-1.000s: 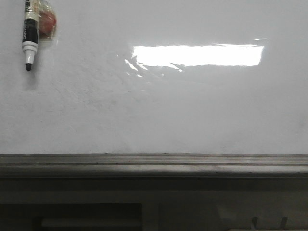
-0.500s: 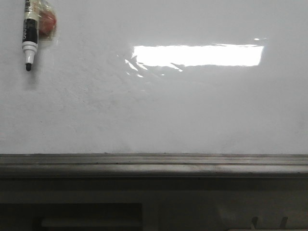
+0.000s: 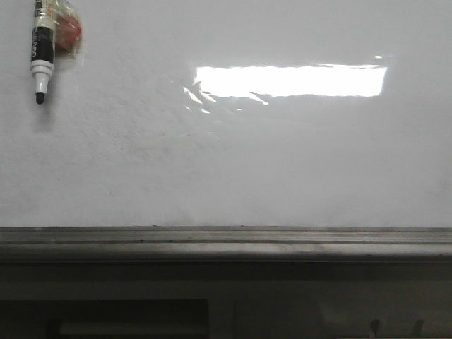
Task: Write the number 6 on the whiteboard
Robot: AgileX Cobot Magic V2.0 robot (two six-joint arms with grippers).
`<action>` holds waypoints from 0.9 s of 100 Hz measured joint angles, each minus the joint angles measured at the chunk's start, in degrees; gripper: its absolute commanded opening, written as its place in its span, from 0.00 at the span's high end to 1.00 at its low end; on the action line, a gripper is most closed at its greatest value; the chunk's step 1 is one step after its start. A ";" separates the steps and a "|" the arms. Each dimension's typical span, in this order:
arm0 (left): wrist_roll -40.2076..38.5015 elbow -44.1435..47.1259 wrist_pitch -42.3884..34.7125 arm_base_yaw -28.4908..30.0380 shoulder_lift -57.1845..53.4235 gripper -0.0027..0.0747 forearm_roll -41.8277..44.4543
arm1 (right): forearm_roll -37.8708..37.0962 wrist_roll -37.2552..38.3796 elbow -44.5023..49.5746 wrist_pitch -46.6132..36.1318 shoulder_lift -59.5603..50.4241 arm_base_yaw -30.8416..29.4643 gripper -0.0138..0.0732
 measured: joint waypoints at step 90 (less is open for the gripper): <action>43.69 -27.33 28.95 0.00 41.46 0.45 -23.71 | -5.89 -2.37 -26.36 23.20 35.25 -0.06 0.36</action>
